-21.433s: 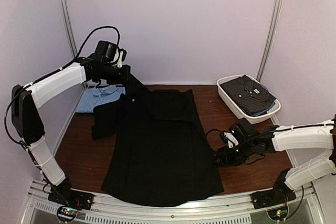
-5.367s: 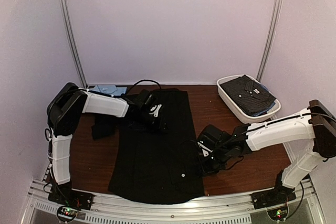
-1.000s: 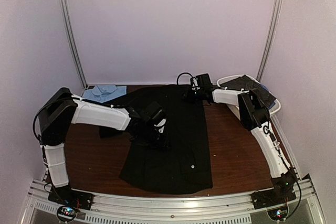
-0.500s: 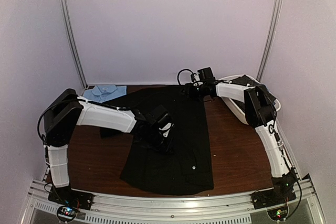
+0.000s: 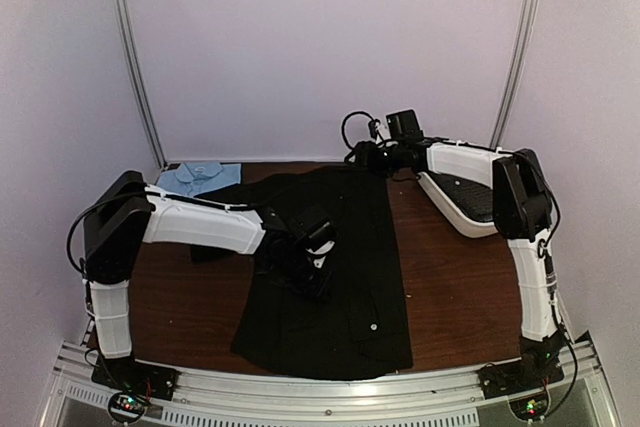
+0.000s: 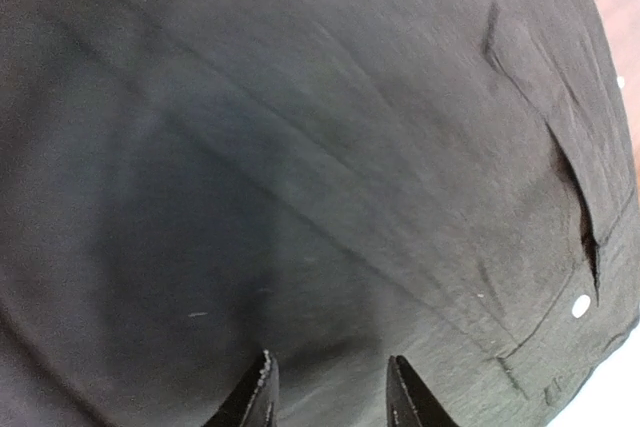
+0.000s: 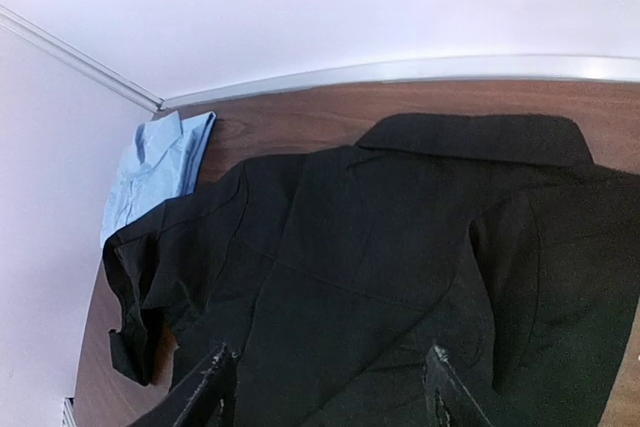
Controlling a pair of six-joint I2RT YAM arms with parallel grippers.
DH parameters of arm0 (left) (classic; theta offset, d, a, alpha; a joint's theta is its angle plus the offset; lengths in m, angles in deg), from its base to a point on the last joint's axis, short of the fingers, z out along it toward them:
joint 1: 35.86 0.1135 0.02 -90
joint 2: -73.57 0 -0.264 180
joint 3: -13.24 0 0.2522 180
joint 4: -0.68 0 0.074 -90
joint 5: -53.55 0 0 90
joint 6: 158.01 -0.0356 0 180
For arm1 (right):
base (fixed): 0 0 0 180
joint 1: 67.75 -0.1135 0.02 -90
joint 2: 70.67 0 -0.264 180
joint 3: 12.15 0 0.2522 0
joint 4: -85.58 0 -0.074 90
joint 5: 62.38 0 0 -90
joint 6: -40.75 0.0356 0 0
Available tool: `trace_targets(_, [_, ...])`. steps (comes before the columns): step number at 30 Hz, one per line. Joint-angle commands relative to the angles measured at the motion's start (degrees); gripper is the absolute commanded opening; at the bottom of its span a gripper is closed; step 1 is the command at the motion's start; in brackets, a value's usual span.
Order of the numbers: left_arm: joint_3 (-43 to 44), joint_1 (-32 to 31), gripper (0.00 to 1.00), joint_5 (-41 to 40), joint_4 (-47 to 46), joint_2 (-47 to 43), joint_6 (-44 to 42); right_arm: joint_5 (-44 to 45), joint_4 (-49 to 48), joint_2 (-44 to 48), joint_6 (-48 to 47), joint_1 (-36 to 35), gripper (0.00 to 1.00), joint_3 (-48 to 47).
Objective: Fold and stack the long sleeve shirts
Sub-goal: Move the 1/3-folded shirt to the center of the board, then pick up the sleeve from the 1/3-folded shirt.
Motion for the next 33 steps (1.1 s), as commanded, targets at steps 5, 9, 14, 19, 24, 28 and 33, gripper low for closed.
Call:
trace_targets(5, [-1.44, 6.75, 0.45, -14.07, 4.95, -11.6, 3.53, 3.08, -4.84, 11.2, -3.02, -2.09, 0.66, 13.23])
trace_targets(9, [-6.17, 12.63, 0.47, -17.18, 4.75, -15.6, 4.59, 4.18, -5.93, 15.44, -4.09, -3.1, 0.67, 18.75])
trace_targets(14, [-10.27, 21.37, 0.55, -19.83, 3.51, -19.16, 4.22, 4.72, -8.01, 20.74, -4.28, -4.13, 0.68, 26.42])
trace_targets(19, [-12.02, 29.51, 0.58, -20.18, 2.12, -20.36, 3.13, 5.05, -9.58, 25.36, -4.18, -5.33, 0.69, 32.71])
trace_targets(24, [-13.54, 35.94, 0.63, -19.35, -0.25, -19.91, 2.47, 5.82, -10.04, 29.18, -4.57, -6.49, 0.69, 37.28])
trace_targets(28, [-12.7, 39.1, 0.65, -18.67, -1.47, -16.85, 0.99, 5.92, -10.04, 31.12, -4.7, -6.95, 0.7, 39.88])
trace_targets(33, [-10.26, 39.95, 0.69, -18.48, -2.7, -12.1, -1.26, 5.89, -9.96, 32.51, -4.66, -7.49, 0.71, 41.81])
